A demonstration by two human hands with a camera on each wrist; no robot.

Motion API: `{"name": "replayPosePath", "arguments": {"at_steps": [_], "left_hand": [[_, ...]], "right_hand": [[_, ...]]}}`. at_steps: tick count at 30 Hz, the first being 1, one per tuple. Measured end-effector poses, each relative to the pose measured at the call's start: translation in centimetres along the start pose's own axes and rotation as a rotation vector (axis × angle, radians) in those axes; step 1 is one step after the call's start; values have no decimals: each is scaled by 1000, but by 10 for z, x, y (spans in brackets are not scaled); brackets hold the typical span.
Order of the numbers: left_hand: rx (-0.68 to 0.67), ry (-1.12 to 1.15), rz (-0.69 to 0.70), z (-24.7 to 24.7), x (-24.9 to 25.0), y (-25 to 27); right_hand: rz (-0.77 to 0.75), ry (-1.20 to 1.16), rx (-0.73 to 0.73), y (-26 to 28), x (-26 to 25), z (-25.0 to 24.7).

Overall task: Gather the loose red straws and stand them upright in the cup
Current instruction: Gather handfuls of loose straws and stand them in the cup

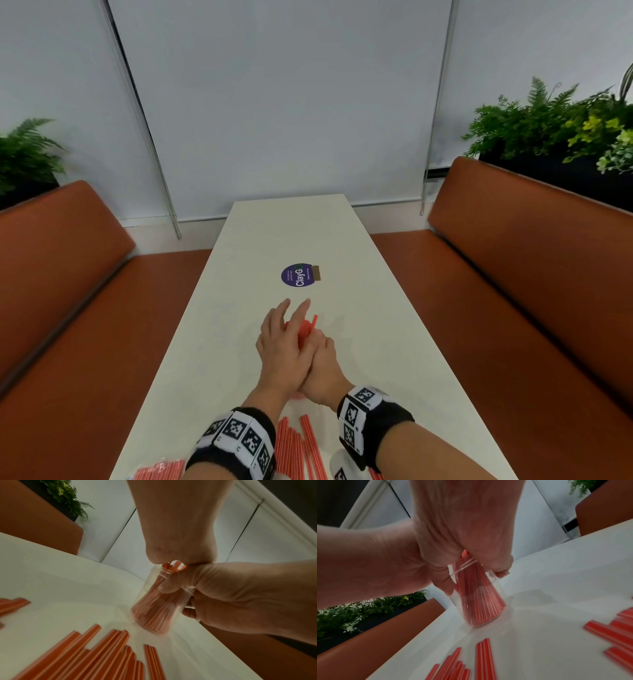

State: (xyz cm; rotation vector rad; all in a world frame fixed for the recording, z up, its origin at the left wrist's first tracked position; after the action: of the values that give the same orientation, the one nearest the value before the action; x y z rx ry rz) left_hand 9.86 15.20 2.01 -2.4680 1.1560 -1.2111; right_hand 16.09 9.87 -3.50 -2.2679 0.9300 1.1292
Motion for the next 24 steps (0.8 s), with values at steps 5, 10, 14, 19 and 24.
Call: {"name": "replayPosePath", "arguments": {"at_steps": [5,10,14,19,24], "left_hand": [[-48,65,38,10,-5,-12],[45,191,34,10,-2,-22],[111,202,-28,6,-7,-33],[46,133,-40,8,-16,-31],[-25,165,-52,8,-15,-26]], "right_hand": [[-39,44,-18,-1,1,4],[-9,18,-28,7,-4,-9],[-1,11,-30,9,-3,-8],[-26,2,-36,9,-4,-10],[-58,-5,-25,7,-6,-9]]}}
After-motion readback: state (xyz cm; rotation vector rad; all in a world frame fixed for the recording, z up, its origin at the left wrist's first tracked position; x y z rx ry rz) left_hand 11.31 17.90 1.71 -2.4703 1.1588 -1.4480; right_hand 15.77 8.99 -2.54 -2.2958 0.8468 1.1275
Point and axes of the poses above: each hand's wrist, its own y-axis away from the middle knuckle, its own z-axis out of the palm, x = y × z, the point moved 5 cm from there along -y, towards the middle knuckle, and after that the axes turned 9 degrees about x, right-handed, at the moved point
